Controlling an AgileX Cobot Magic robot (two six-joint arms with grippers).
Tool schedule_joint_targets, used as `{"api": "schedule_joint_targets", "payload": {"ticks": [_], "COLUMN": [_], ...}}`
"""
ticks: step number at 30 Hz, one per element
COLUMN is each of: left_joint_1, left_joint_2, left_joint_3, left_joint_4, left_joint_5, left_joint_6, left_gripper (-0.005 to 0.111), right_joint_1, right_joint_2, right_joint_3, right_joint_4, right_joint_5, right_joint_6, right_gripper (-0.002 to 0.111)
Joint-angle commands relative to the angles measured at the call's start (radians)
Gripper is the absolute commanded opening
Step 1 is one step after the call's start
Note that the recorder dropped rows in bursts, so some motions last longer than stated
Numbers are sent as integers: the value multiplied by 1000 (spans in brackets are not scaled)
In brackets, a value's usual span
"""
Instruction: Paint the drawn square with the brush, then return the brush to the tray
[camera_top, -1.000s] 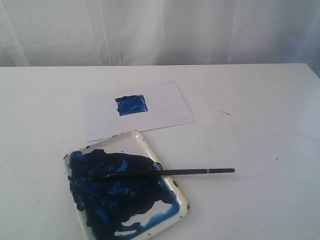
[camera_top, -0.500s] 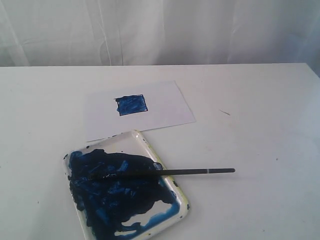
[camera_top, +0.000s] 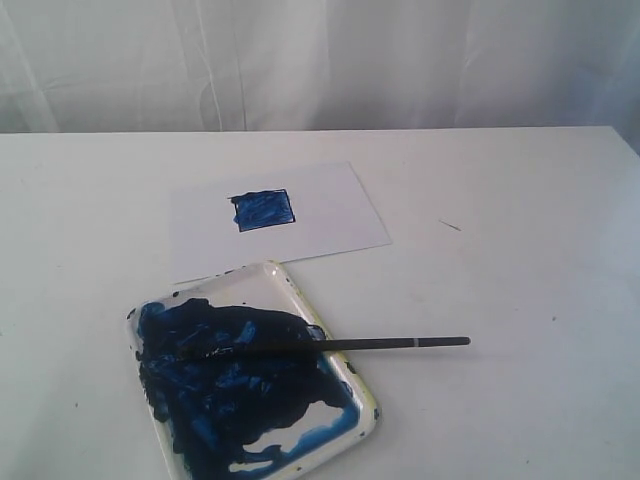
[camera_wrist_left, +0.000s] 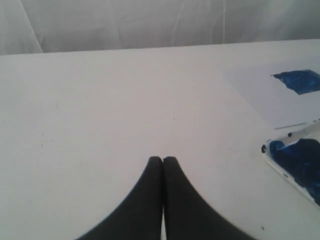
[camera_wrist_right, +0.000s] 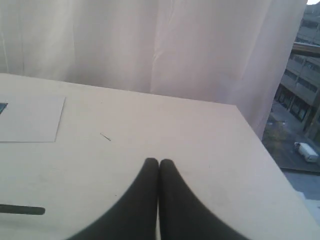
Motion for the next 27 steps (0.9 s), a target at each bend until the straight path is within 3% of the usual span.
{"api": "schedule_joint_targets", "payload": {"ticks": [1, 27], "left_joint_1": [-4, -4], "left_joint_2": [-5, -5], "left_joint_3": [5, 5], "left_joint_4": [3, -3], "left_joint_5": [74, 92], "left_joint_6": [-1, -8], "left_gripper": [0, 0], "right_joint_1": [1, 1], "right_joint_2": [-4, -4], "right_joint_3": [4, 4], "right_joint_4": [2, -16], "right_joint_5": [9, 10], "right_joint_6": [106, 92], "right_gripper": [0, 0]}}
